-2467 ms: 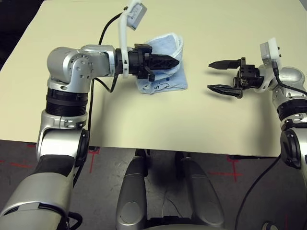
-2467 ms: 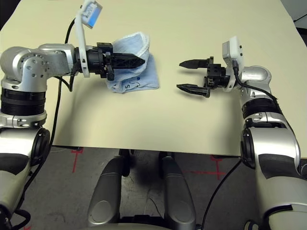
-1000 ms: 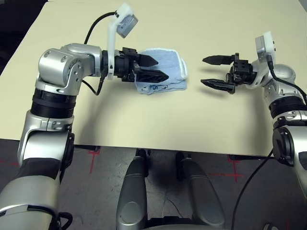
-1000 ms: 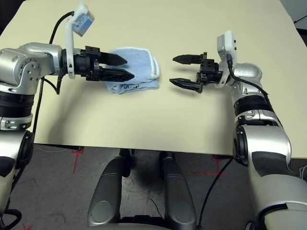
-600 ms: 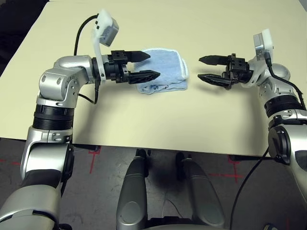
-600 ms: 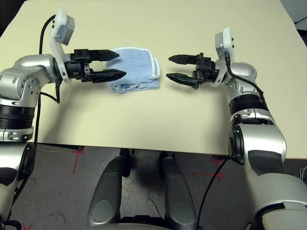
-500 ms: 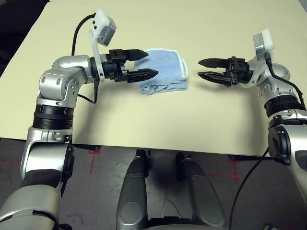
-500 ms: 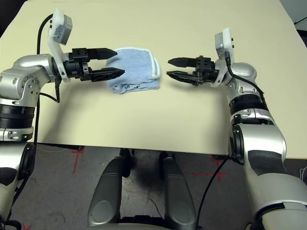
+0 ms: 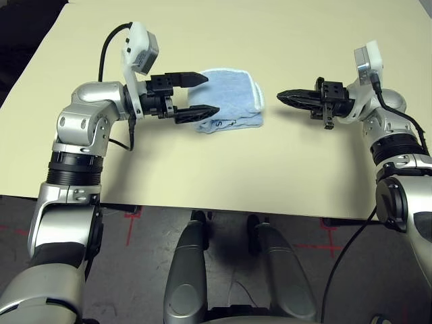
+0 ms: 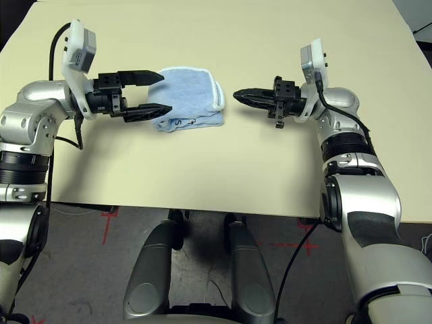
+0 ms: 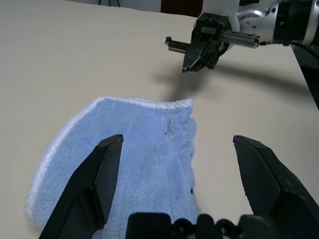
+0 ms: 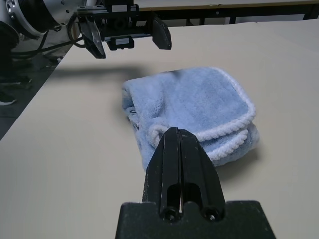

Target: Fold the towel and set it aside.

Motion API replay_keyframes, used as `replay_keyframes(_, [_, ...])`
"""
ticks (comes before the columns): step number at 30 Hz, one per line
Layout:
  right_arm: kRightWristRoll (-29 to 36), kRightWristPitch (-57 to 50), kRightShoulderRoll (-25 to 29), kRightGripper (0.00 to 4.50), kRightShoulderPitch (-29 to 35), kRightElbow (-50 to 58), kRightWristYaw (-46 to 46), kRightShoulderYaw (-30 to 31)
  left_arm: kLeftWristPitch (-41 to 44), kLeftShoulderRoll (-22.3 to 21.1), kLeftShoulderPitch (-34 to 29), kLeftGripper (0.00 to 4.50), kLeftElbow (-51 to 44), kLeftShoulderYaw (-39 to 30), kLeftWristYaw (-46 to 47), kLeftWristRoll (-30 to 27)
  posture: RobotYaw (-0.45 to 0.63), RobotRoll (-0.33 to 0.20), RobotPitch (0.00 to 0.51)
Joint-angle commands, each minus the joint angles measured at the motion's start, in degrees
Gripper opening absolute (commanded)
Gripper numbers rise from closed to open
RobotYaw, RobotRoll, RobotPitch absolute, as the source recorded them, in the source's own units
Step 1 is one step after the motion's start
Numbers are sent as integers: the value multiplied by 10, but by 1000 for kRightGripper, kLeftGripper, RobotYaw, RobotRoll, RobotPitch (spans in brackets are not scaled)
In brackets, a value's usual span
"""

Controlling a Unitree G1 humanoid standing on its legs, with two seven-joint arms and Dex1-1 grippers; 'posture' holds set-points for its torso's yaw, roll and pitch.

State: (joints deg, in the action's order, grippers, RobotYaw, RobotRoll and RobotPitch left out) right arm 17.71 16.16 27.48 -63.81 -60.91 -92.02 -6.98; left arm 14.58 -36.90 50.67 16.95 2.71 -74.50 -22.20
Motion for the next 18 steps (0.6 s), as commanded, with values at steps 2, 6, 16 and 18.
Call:
replay_keyframes(2, [6,-5,3,22,9,13,-5,9,-69,-10,-19,4500,24,15,-33,35,77,0,290])
replay_keyframes(6, [6,-5,4,3,10,15,-5,11,-85,-18,-10,4322,54,11,-42,49,77,0,290])
replay_keyframes(16, [5,-3,-4,0,1,8,-5,8,-72,-11,13,937,100,-6,-24,48,79,0,286])
replay_keyframes(18, [3,4,-13,0,-9,1,-1,3,-81,-3,18,132,108,-2,-15,55,82,0,287])
